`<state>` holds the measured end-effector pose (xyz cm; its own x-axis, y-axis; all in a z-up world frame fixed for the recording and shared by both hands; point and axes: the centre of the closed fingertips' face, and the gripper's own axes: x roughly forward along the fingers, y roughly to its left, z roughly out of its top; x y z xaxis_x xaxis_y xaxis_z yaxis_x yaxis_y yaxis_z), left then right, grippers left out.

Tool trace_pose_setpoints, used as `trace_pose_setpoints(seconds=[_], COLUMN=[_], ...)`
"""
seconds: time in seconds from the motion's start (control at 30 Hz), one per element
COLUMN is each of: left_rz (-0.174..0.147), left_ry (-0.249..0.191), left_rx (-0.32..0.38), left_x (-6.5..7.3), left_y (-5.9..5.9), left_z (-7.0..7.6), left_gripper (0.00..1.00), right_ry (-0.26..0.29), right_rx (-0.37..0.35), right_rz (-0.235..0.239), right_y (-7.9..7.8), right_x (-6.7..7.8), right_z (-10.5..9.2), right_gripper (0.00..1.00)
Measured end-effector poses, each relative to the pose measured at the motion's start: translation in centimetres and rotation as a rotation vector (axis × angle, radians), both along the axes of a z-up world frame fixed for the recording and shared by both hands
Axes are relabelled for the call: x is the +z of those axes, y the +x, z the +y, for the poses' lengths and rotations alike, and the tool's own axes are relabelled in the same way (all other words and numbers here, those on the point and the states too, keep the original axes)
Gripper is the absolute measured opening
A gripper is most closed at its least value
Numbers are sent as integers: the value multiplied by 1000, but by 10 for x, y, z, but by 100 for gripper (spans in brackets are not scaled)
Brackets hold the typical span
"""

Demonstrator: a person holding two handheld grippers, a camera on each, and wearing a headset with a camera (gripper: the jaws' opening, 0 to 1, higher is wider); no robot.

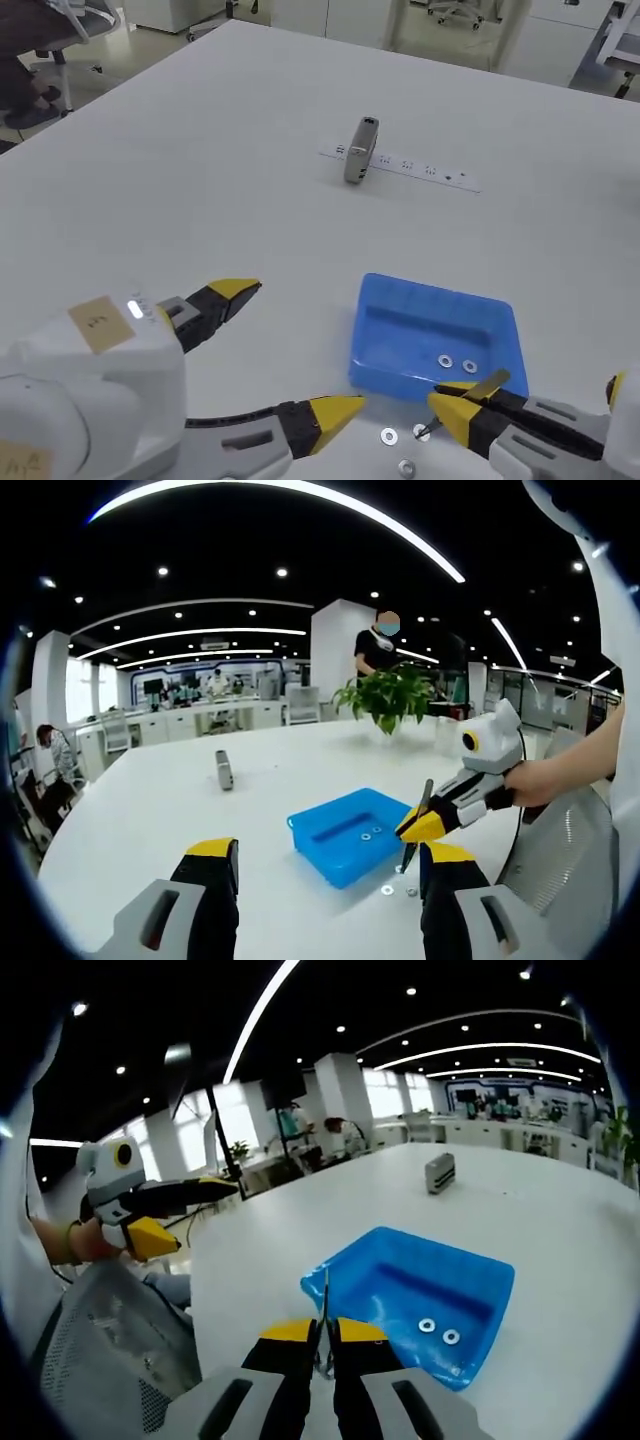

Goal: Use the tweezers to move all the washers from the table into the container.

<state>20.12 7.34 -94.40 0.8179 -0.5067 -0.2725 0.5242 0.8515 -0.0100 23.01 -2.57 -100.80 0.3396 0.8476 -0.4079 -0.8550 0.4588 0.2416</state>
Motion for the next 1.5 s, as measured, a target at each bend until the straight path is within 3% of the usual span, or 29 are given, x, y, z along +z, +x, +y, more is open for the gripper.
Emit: trace_pose_setpoints(seconds=[0.37, 0.73, 0.8, 0.97, 1.2, 1.5], left_rz=[1, -1, -2, -4, -2, -1], left_ry=[5, -3, -1, -4, 2, -4], left_rx=[-3, 2, -1, -2, -17, -11], left_x=[-1, 0, 0, 1, 0, 0], left_y=[0, 0, 0, 0, -1, -1], left_z=[0, 1, 0, 0, -3, -2], left_gripper=[74, 73, 73, 74, 73, 74], right_ry=[23, 96, 120, 127, 90, 47], right_rx=[11, 11, -6, -24, -44, -25], right_rz=[-2, -51, -66, -94, -120, -114], right_y=[-3, 4, 11, 27, 48, 59], right_x=[5, 41, 51, 61, 59, 47], right_z=[4, 2, -1, -3, 0, 5], right_gripper=[3, 3, 3, 3, 3, 3])
